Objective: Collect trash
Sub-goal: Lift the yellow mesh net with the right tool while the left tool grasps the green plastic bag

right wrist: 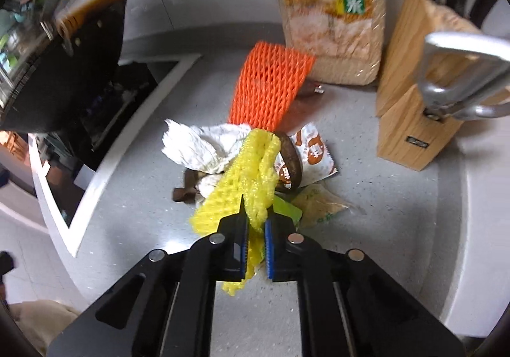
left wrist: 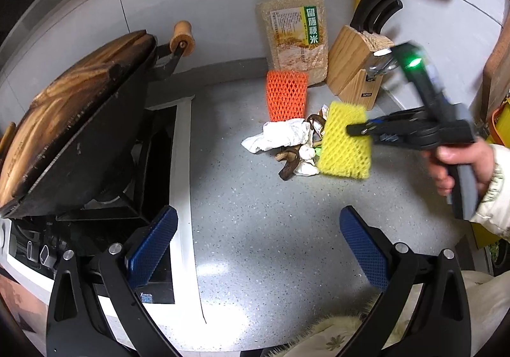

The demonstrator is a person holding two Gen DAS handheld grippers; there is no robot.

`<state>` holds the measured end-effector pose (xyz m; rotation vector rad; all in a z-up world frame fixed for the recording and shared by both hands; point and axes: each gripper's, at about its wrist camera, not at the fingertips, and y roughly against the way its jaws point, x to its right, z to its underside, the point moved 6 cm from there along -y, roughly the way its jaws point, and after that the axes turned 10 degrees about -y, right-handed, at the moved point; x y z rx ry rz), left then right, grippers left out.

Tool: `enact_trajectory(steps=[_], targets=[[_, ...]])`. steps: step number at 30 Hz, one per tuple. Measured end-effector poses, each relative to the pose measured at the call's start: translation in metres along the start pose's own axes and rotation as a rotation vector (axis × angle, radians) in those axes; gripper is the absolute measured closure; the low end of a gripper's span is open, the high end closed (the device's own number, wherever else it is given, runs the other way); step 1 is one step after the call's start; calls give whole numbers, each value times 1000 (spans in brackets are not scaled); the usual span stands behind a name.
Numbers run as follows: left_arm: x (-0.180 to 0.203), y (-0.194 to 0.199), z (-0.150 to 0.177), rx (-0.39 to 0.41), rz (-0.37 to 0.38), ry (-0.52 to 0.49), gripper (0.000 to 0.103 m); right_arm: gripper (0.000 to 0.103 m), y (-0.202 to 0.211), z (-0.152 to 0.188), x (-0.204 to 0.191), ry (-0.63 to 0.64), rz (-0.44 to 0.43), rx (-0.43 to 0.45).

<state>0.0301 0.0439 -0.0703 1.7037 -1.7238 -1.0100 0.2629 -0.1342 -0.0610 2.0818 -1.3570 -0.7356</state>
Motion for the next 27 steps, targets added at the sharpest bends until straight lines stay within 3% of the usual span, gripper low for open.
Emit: enact_trajectory(steps=[7, 13, 16, 22, 27], targets=[[2, -18, 2, -7, 28, -27, 4, 96, 149, -2, -12, -54, 7, 299], [11, -35, -3, -2, 53, -94, 4, 96, 231, 7, -14, -73, 62, 450], [15, -40, -7, 15, 48, -135, 4, 96, 248, 17, -13, -100, 69, 476], [34, -58, -9, 70, 39, -282, 4, 96, 253, 48, -2, -143, 113, 436], [82, -82, -26, 152, 57, -499, 8, 96, 268, 66, 18, -222, 159, 454]])
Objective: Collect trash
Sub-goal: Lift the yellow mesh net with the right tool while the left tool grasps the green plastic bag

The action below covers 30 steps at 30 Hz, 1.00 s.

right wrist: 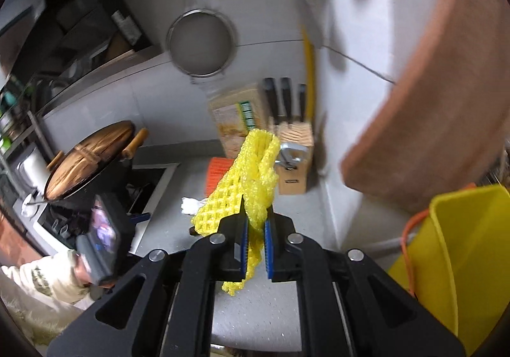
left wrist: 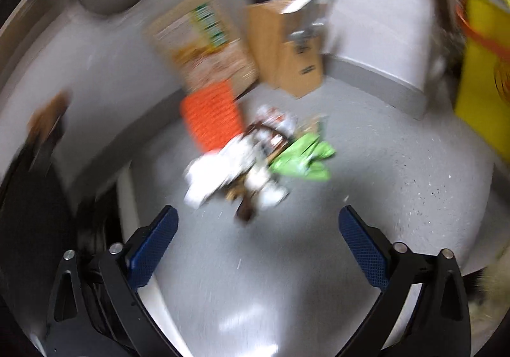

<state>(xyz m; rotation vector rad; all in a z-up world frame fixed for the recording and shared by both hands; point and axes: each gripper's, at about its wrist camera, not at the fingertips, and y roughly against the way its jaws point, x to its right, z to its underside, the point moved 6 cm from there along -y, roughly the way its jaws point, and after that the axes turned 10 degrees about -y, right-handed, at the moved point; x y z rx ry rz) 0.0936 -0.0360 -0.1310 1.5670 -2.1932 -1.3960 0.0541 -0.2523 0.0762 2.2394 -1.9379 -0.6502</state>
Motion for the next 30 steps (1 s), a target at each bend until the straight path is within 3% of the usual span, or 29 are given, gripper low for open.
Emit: enact_trajectory(steps=[3, 6, 11, 14, 18, 19, 20, 22, 25, 30], targets=[[21, -26, -20, 45, 71, -120, 9, 96, 13, 2, 4, -3, 24, 16], [20, -51, -27, 41, 159, -107, 9, 96, 25, 2, 7, -14, 57, 35], [10, -84, -35, 12, 186, -109, 9, 96, 46, 13, 21, -70, 101, 65], [19, -96, -38, -12, 247, -159, 9, 96, 58, 20, 32, -110, 130, 82], [25, -113, -37, -59, 246, -216, 12, 96, 68, 25, 43, -143, 162, 98], [25, -118, -36, -73, 242, -227, 24, 96, 70, 26, 44, -145, 166, 100], [27, -125, -35, -104, 246, -241, 46, 96, 71, 27, 45, -147, 170, 100], [28, -132, -34, -121, 265, -226, 67, 96, 75, 26, 48, -149, 181, 105], [23, -123, -36, -85, 286, -142, 80, 96, 83, 23, 54, -151, 210, 122], [0, -54, -37, 98, 382, 20, 80, 96, 117, 8, 76, -151, 318, 198]])
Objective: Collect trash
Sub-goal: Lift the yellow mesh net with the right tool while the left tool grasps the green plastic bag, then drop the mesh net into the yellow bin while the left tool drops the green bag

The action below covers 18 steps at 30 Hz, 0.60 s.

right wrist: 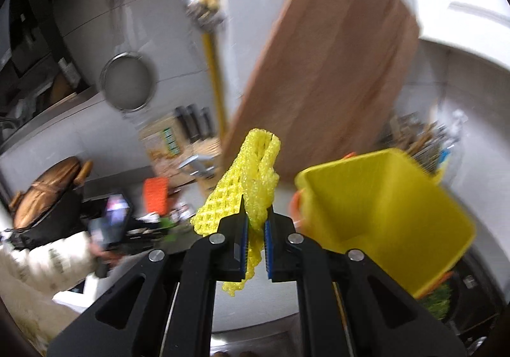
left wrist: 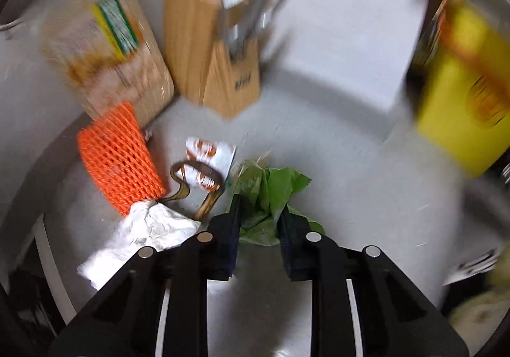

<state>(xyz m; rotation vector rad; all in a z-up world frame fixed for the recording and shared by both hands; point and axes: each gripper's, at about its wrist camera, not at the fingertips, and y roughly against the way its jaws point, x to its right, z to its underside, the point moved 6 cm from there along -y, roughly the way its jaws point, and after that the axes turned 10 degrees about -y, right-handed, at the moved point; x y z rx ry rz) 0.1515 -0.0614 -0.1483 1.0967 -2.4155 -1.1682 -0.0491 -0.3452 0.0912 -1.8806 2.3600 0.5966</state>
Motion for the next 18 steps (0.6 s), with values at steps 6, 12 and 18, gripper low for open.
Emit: enact_trajectory(steps=[6, 12, 18], targets=[[3, 80, -8, 231, 132, 177, 80, 96, 11, -30, 31, -27, 85, 78], [2, 120, -28, 367, 218, 261, 80, 96, 4, -43, 31, 20, 118, 100], [3, 146, -34, 417, 206, 273, 80, 96, -8, -46, 72, -62, 246, 55]])
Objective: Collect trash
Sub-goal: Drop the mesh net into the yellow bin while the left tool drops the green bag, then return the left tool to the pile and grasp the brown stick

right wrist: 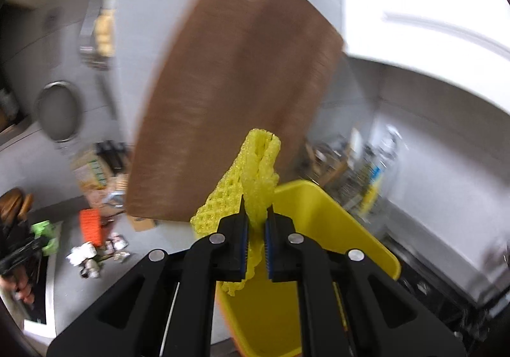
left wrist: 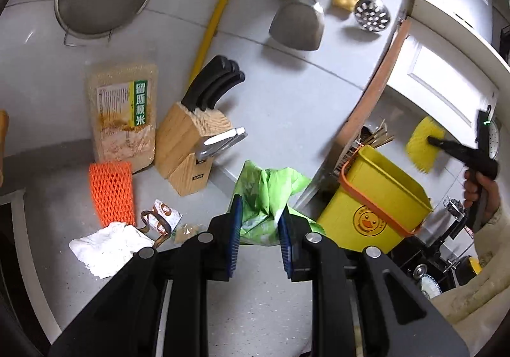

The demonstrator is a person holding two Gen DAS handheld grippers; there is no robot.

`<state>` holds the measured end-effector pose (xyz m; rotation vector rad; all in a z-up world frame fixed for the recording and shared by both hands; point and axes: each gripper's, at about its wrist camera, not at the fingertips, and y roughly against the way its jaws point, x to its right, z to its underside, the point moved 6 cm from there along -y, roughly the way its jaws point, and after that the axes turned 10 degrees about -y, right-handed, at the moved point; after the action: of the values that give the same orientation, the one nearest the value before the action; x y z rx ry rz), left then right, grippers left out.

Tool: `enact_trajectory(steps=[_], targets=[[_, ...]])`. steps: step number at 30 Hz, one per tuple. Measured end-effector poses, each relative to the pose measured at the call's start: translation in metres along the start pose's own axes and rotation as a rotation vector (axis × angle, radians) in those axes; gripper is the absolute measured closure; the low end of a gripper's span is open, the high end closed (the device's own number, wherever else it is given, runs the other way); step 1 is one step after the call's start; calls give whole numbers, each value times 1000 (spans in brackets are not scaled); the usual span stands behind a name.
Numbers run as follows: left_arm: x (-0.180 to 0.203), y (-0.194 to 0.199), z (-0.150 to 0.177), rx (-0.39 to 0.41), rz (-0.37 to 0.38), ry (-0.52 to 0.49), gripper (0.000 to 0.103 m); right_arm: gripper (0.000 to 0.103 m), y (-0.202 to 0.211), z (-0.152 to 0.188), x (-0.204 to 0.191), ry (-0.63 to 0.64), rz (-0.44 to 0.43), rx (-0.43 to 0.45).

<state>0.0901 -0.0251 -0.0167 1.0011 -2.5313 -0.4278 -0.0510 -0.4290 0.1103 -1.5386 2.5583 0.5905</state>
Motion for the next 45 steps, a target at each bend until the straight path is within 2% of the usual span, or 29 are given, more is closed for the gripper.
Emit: enact_trajectory(steps=[3, 6, 7, 8, 10, 12, 15, 16, 19, 21, 24, 26, 29, 30, 32, 36, 37, 39, 40, 41, 43, 45], targets=[[3, 3, -1, 0, -5, -4, 80, 96, -22, 6, 20, -30, 89, -66], [4, 8, 0, -2, -22, -13, 80, 94, -40, 16, 31, -44, 136, -131], [3, 9, 0, -4, -36, -20, 80, 73, -47, 21, 34, -53, 135, -164], [3, 10, 1, -6, -43, -27, 80, 41, -55, 29, 38, -67, 144, -210], [5, 9, 1, -15, -47, -43, 80, 38, -57, 34, 46, -78, 212, -205], [10, 9, -1, -13, -36, -53, 80, 37, -54, 35, 51, -86, 230, -197], [22, 9, -11, 9, 8, -71, 80, 30, -40, 30, 58, -139, 199, -143], [28, 10, -19, 35, 48, -60, 80, 26, -33, 26, 59, -160, 183, -111], [53, 10, -51, 118, 169, -38, 80, 26, -17, 19, 58, -185, 159, -37], [84, 0, -75, 139, 223, -114, 80, 24, -6, 12, 56, -189, 164, 17], [143, -29, -107, 150, 336, -231, 80, 18, 19, -2, 57, -196, 212, 152], [184, -57, -121, 128, 393, -315, 80, 13, 36, -10, 62, -195, 269, 234], [231, -94, -126, 85, 425, -431, 80, 9, 68, -17, 76, -186, 407, 359], [251, -114, -125, 49, 441, -470, 80, 8, 80, -17, 84, -197, 464, 401], [275, -140, -120, -3, 433, -535, 80, 8, 100, -13, 100, -234, 539, 453], [304, -185, -103, -87, 419, -617, 80, 8, 125, -4, 131, -295, 619, 483], [308, -194, -99, -106, 413, -629, 76, 8, 130, -1, 137, -312, 626, 485], [315, -213, -92, -163, 389, -645, 23, 8, 137, 3, 148, -347, 630, 485], [315, -216, -91, -154, 377, -643, 8, 8, 140, 5, 153, -362, 635, 484], [318, -217, -92, -139, 387, -636, 4, 8, 143, 6, 156, -373, 637, 482], [323, -218, -94, -147, 415, -620, 4, 8, 147, 9, 162, -384, 637, 484], [323, -208, -99, -116, 425, -594, 4, 8, 149, 8, 159, -383, 594, 486]])
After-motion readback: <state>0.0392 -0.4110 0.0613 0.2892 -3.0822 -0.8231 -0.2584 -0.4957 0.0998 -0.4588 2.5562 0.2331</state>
